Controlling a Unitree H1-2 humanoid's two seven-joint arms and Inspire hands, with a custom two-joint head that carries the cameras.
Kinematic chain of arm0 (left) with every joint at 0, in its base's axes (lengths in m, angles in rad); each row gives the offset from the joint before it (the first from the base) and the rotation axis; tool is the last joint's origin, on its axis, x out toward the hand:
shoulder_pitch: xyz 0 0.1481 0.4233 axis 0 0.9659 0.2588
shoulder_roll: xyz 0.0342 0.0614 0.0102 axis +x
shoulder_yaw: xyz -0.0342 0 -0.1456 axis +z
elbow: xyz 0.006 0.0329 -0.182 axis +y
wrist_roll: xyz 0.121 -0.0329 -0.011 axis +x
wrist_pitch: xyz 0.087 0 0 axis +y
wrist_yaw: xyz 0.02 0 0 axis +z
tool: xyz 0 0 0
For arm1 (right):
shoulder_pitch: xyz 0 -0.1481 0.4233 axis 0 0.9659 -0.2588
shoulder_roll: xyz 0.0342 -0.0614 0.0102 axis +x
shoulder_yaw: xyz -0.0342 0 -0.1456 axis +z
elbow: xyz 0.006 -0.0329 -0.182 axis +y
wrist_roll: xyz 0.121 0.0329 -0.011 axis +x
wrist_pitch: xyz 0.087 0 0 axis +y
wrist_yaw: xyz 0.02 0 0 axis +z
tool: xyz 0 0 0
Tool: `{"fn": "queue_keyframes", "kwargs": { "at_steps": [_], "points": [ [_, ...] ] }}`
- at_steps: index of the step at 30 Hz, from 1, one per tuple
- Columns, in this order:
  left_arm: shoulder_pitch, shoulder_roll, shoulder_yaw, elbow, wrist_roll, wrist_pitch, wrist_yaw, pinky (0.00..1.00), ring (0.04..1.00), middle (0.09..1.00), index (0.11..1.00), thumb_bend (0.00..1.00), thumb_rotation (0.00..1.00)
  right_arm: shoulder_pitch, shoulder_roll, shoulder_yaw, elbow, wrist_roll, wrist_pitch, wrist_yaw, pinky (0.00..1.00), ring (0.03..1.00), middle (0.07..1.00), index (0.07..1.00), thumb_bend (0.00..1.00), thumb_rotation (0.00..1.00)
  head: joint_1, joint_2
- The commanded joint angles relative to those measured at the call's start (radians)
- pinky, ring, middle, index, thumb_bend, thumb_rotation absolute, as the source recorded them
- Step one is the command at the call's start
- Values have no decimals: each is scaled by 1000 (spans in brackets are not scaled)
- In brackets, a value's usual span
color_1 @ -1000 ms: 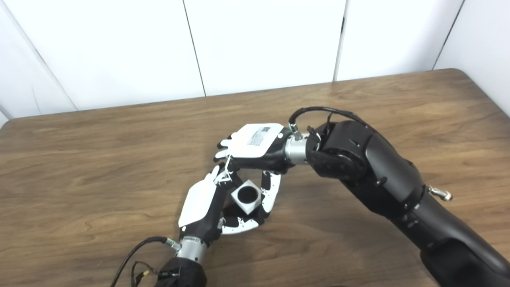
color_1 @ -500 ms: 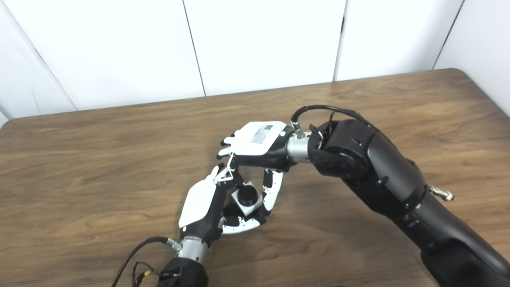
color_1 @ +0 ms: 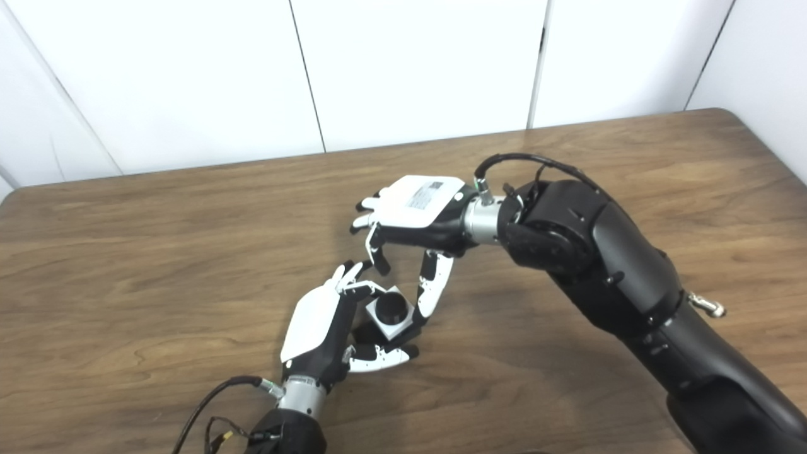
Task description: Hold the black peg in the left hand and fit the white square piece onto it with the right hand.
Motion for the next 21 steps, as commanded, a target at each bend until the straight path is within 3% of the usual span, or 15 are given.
{"fn": "queue_keyframes", "kwargs": {
  "at_steps": [1, 21],
  "points": [
    [11, 8, 10, -1, 13, 34, -18, 973, 1000, 964, 908, 900, 231, -30, -9, -32, -6, 23, 11, -32, 1000, 1000, 932, 606, 963, 415, 0, 1],
    [20, 2, 43, -24, -16, 35, -17, 987, 1000, 994, 979, 915, 217, -20, -20, -60, -10, 30, 34, -22, 1000, 1000, 926, 610, 960, 402, 5, 3]
  ]
}}
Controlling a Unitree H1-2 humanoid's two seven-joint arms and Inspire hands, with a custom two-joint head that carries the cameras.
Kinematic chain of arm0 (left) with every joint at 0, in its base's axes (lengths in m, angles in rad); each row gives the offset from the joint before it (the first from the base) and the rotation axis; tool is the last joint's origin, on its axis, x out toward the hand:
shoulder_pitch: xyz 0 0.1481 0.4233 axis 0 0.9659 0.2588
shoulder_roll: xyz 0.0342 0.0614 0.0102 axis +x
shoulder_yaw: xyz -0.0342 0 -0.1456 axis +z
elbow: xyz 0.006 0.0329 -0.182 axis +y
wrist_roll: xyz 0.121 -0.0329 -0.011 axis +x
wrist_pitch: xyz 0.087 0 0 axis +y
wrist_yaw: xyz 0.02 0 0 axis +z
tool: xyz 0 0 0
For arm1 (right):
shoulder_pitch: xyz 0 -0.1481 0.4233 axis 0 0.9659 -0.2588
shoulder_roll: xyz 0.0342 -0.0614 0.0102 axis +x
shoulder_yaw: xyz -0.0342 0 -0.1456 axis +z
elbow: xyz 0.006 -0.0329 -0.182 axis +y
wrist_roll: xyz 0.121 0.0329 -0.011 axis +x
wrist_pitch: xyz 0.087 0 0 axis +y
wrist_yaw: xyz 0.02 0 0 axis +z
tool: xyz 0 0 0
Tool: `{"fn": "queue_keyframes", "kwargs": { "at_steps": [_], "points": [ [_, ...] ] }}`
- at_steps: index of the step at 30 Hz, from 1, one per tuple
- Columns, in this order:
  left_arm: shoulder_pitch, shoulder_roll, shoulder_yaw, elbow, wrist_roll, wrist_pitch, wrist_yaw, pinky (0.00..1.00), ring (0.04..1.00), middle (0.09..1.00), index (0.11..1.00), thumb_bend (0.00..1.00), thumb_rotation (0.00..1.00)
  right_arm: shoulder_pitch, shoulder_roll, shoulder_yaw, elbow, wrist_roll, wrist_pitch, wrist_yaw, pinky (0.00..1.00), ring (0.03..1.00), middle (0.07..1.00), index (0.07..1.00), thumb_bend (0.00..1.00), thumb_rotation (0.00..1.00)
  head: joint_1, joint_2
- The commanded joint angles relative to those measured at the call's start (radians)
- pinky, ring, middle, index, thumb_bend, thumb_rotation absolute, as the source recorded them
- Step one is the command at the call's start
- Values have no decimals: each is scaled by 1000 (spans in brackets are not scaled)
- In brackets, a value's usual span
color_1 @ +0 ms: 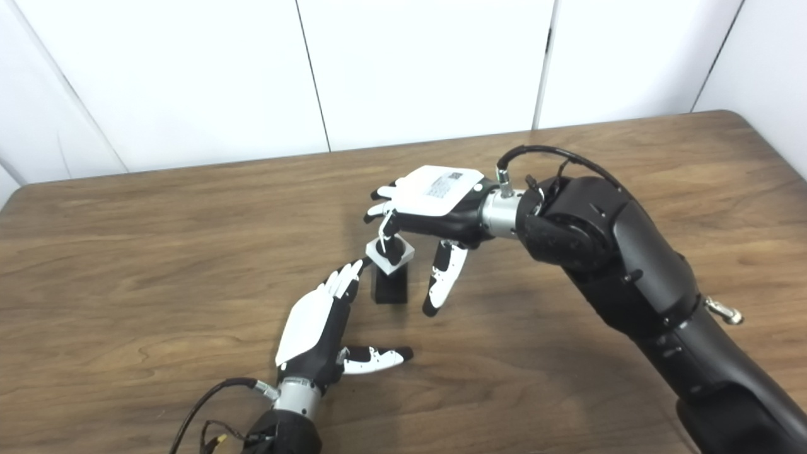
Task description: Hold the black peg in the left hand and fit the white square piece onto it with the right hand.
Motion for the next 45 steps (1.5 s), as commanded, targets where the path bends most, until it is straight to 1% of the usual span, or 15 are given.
{"fn": "queue_keyframes", "kwargs": {
  "at_steps": [1, 9, 11, 14, 17, 20, 22, 24, 27, 31, 37, 40, 42, 45],
  "points": [
    [5, 5, 10, -19, 3, 15, -3, 978, 1000, 992, 978, 918, 220, -34, -13, -22, -18, 5, 26, -17, 1000, 1000, 927, 611, 960, 400, 0, 0],
    [7, 4, 10, -23, 17, 24, -8, 964, 1000, 994, 981, 917, 236, -33, -13, -20, -17, 8, 37, -24, 1000, 1000, 926, 608, 962, 390, -2, 1],
    [8, 4, 9, -25, 19, 25, -8, 970, 1000, 998, 982, 912, 226, -32, -15, -21, -13, 11, 33, -28, 1000, 1000, 924, 610, 963, 392, -2, 1],
    [9, 9, 9, -22, 26, 25, -6, 968, 1000, 1000, 984, 913, 242, -33, -15, -24, -7, 14, 29, -35, 1000, 1000, 925, 611, 960, 397, 1, 0],
    [10, 16, 11, -23, 38, 24, 0, 944, 1000, 995, 979, 924, 277, -38, -16, -28, -6, 15, 36, -36, 1000, 1000, 929, 614, 955, 394, 1, 0],
    [10, 24, 11, -35, 60, 34, -9, 935, 1000, 988, 975, 933, 303, -41, -14, -32, -7, 13, 46, -34, 1000, 1000, 930, 613, 955, 391, 1, -2],
    [14, 23, 18, -52, 59, 42, -20, 947, 1000, 990, 976, 933, 297, -40, -13, -37, -5, 13, 47, -40, 1000, 1000, 928, 611, 960, 390, 2, -2],
    [25, 26, 31, -73, 41, 42, -25, 974, 1000, 998, 980, 923, 273, -38, -11, -45, -6, 17, 52, -44, 1000, 1000, 926, 610, 966, 386, 3, -6],
    [38, 30, 57, -104, 30, 50, -41, 985, 1000, 1000, 988, 920, 271, -34, -13, -59, -9, 21, 60, -50, 1000, 1000, 928, 611, 969, 381, 2, -8],
    [50, 42, 81, -157, 56, 78, -72, 955, 1000, 995, 983, 923, 299, -27, -17, -75, -14, 16, 72, -55, 1000, 1000, 932, 616, 974, 387, 3, -10],
    [62, 48, 130, -225, 24, 94, -115, 947, 1000, 1000, 995, 902, 259, -14, -23, -97, -25, 19, 91, -62, 1000, 1000, 931, 632, 977, 390, 4, -14],
    [64, 40, 162, -250, 18, 104, -134, 935, 1000, 1000, 995, 903, 250, -6, -23, -112, -35, 20, 111, -64, 1000, 1000, 931, 642, 984, 381, 2, -16],
    [63, 36, 183, -259, 11, 105, -132, 921, 1000, 998, 991, 905, 248, 1, -24, -126, -39, 28, 129, -65, 1000, 1000, 932, 655, 984, 383, 2, -16],
    [63, 33, 211, -268, 9, 103, -124, 899, 1000, 996, 987, 894, 274, 10, -29, -145, -43, 43, 154, -66, 1000, 1000, 939, 683, 978, 390, 4, -15]
  ]
}}
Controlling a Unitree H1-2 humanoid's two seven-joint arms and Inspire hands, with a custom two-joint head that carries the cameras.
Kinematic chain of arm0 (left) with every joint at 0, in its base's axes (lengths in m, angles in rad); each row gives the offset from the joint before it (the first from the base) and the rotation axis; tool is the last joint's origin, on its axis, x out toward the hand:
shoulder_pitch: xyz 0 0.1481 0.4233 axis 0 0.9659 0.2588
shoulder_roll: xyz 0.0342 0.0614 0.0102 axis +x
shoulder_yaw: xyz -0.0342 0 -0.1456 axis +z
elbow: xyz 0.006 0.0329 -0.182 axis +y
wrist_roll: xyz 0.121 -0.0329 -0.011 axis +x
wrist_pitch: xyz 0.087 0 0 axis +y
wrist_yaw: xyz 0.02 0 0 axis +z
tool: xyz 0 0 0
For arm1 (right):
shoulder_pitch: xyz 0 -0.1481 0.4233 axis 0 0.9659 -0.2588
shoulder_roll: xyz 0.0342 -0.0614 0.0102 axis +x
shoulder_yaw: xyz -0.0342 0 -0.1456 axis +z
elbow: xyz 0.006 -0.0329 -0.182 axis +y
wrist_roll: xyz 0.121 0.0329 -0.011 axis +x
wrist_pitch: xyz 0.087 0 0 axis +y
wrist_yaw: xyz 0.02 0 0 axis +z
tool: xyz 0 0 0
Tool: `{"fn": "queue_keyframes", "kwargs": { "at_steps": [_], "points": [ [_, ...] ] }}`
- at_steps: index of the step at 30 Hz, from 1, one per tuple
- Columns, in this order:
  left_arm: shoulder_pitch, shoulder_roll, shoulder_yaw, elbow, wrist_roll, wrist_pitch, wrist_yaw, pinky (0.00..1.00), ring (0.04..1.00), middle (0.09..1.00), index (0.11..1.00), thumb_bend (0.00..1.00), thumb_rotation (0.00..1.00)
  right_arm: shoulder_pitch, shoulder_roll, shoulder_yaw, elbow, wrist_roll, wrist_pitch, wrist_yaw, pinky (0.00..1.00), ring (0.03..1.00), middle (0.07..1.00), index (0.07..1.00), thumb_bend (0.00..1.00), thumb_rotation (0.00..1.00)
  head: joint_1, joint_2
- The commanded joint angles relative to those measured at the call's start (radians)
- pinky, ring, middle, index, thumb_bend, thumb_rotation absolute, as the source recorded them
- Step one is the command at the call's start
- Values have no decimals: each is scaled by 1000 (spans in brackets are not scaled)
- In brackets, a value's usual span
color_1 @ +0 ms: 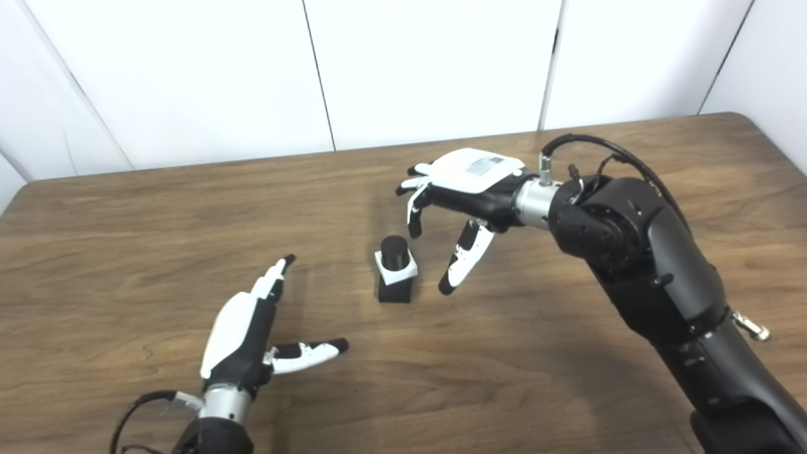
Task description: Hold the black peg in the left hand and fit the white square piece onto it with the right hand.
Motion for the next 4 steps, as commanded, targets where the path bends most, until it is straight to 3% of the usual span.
{"fn": "queue_keyframes", "kwargs": {
  "at_steps": [1, 4],
  "points": [
    [-7, -8, 19, -42, 0, -5, 26, 889, 1000, 992, 983, 877, 309, -25, -16, -33, -38, 22, 33, -36, 1000, 1000, 944, 699, 973, 398, 1, 2],
    [-10, -10, 55, -48, -34, -25, 62, 894, 996, 987, 978, 842, 344, -11, -26, -57, -34, 38, 57, -45, 1000, 1000, 954, 745, 962, 408, 1, 3]
  ]
}}
